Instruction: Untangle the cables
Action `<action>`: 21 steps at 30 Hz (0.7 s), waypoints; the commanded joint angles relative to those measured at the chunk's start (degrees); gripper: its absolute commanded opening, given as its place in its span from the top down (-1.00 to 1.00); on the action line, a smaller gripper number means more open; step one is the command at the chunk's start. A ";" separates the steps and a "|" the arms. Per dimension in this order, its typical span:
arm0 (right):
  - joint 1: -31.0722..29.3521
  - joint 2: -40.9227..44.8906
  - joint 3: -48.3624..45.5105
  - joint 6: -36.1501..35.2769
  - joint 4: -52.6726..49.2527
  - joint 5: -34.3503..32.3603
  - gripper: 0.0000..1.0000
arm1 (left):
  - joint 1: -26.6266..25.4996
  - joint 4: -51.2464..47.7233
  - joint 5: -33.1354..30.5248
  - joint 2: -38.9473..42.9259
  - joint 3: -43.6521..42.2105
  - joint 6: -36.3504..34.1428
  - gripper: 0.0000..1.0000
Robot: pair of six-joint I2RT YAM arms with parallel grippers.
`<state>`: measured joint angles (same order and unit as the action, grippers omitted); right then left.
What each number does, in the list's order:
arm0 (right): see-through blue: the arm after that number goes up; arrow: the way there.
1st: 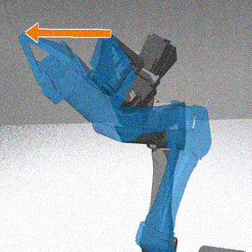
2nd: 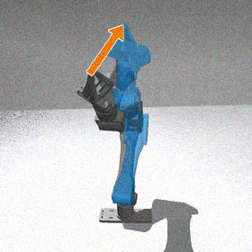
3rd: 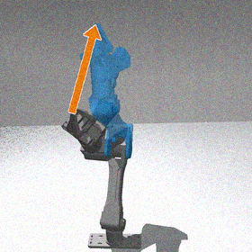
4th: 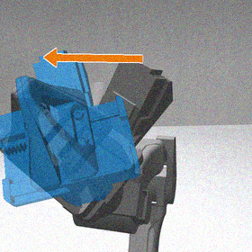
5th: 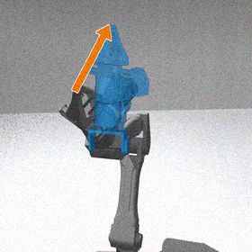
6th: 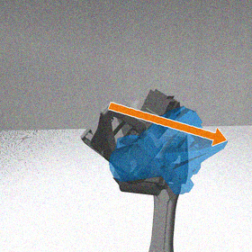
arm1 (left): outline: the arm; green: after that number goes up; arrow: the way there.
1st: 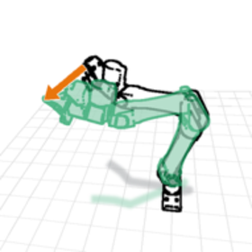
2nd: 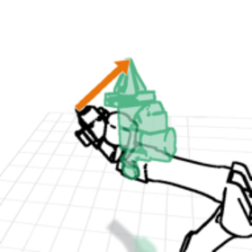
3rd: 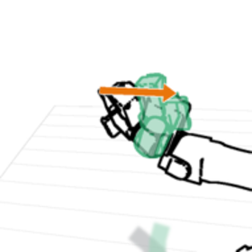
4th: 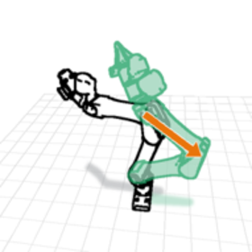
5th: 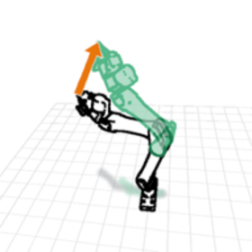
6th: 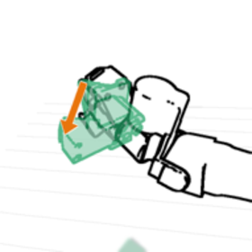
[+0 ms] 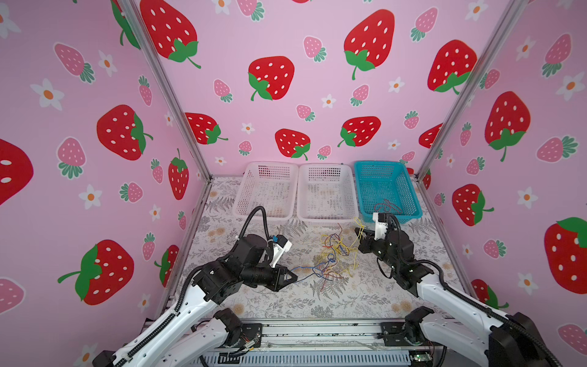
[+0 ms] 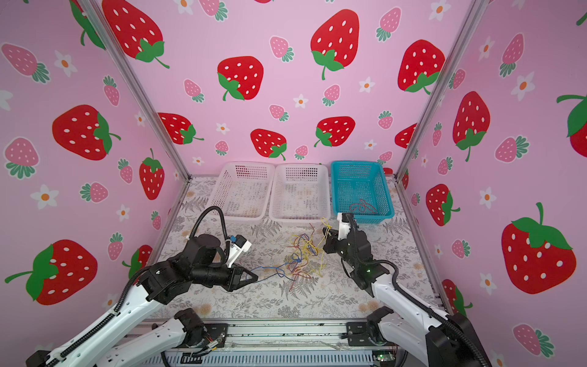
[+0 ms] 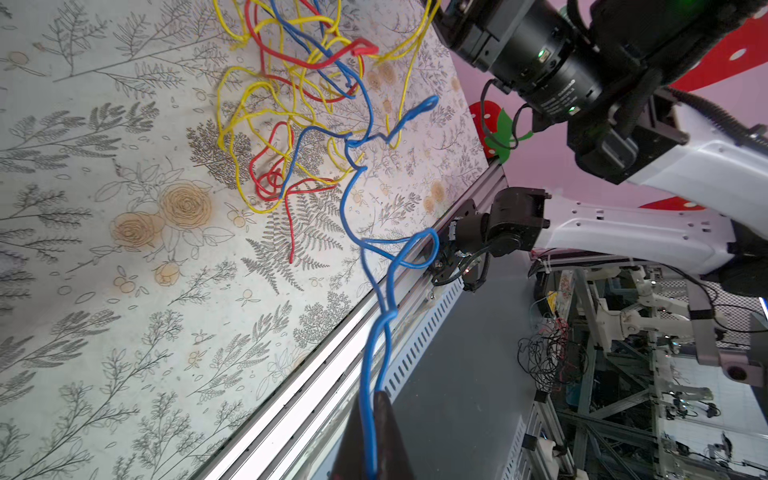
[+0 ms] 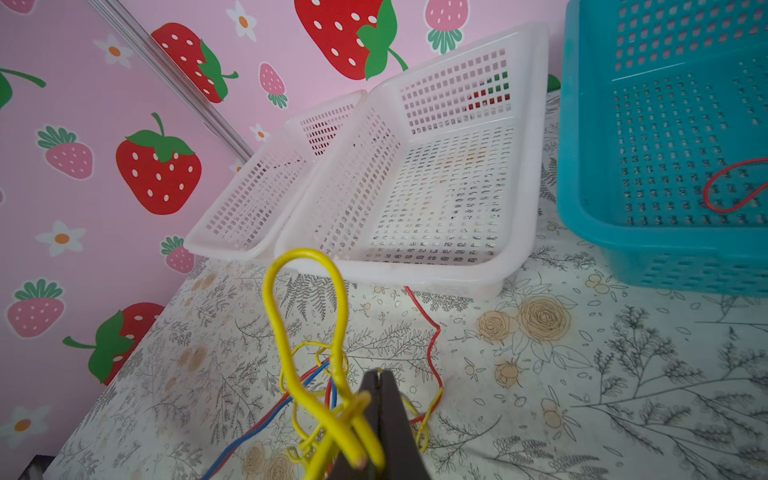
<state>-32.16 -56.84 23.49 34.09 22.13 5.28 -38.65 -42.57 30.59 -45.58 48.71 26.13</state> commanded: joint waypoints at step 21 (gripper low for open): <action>-0.30 8.51 -5.33 -6.76 -0.71 13.82 0.26 | 2.16 21.93 9.17 0.06 4.88 11.99 1.00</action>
<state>-31.99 -51.55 17.30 29.67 18.57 15.84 -36.73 -25.45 38.00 -46.24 53.69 35.68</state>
